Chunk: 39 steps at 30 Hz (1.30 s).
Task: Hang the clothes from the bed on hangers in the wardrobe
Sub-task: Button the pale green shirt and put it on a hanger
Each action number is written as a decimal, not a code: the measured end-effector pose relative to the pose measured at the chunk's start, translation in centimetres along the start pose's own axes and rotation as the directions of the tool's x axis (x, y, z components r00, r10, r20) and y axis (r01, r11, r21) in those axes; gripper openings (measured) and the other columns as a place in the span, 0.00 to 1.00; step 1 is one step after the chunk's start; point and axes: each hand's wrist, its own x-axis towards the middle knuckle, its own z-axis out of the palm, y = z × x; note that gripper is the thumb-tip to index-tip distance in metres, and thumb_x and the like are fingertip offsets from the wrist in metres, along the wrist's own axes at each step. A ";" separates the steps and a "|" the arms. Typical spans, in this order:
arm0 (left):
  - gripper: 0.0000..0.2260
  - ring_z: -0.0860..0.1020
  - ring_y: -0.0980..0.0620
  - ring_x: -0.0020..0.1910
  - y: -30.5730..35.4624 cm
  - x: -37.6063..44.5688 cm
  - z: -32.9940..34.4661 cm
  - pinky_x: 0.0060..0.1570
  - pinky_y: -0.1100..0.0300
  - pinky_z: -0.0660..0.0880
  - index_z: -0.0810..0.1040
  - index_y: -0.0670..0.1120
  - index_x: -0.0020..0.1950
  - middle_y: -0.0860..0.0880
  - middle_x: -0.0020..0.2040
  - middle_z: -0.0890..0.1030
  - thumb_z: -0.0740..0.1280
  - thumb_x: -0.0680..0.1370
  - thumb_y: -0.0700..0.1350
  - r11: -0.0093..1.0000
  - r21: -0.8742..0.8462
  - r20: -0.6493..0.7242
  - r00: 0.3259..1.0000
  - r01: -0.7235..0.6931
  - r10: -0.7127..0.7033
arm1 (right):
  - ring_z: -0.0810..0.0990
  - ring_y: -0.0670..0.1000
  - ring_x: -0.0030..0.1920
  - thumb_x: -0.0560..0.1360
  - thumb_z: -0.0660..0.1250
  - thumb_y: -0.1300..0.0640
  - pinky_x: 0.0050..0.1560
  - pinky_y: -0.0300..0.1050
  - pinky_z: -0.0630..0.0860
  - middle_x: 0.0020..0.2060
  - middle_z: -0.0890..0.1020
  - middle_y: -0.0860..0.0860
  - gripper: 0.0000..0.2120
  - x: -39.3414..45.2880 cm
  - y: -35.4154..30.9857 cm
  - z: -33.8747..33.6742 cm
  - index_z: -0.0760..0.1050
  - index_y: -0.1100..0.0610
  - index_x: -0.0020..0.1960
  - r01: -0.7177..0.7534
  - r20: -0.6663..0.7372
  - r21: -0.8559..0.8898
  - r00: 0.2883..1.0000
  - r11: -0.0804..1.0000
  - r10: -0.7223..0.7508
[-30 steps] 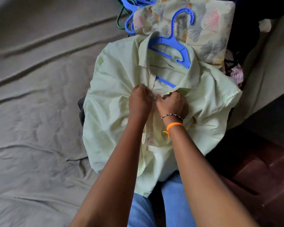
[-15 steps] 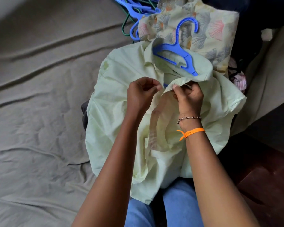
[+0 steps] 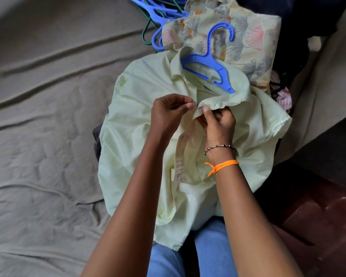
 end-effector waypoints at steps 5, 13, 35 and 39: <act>0.06 0.82 0.54 0.42 0.3 0.1 -0.1 0.50 0.61 0.78 0.82 0.45 0.40 0.48 0.38 0.84 0.72 0.72 0.34 0.999 0.029 0.037 0.999 -0.029 0.028 | 0.80 0.41 0.34 0.69 0.70 0.72 0.43 0.42 0.79 0.38 0.81 0.52 0.12 -0.3 -0.8 0.1 0.74 0.59 0.46 0.037 -0.011 -0.031 0.999 0.999 -0.037; 0.06 0.81 0.58 0.37 0.3 0.1 -0.4 0.43 0.67 0.76 0.82 0.41 0.41 0.52 0.34 0.83 0.71 0.71 0.31 0.998 0.009 0.061 0.996 -0.067 0.066 | 0.81 0.43 0.34 0.66 0.74 0.69 0.42 0.41 0.79 0.36 0.82 0.51 0.12 -0.2 -0.8 0.4 0.74 0.58 0.43 0.122 -0.025 -0.189 0.991 0.974 -0.129; 0.05 0.76 0.60 0.31 -1.6 -0.1 -0.6 0.39 0.68 0.74 0.80 0.41 0.40 0.53 0.29 0.80 0.69 0.74 0.33 0.982 -0.151 0.095 0.990 0.116 -0.102 | 0.80 0.43 0.33 0.66 0.73 0.70 0.40 0.37 0.78 0.34 0.81 0.50 0.11 0.4 -1.0 -0.9 0.75 0.62 0.45 0.153 0.197 -0.311 0.976 0.938 -0.095; 0.04 0.78 0.56 0.35 -1.6 -0.2 -0.9 0.41 0.66 0.75 0.81 0.40 0.41 0.49 0.33 0.81 0.69 0.74 0.33 0.987 -0.131 0.118 0.990 0.094 -0.079 | 0.80 0.41 0.31 0.64 0.75 0.69 0.38 0.36 0.78 0.33 0.81 0.50 0.12 0.3 -1.1 -0.6 0.74 0.60 0.42 0.180 0.179 -0.317 0.976 0.931 -0.128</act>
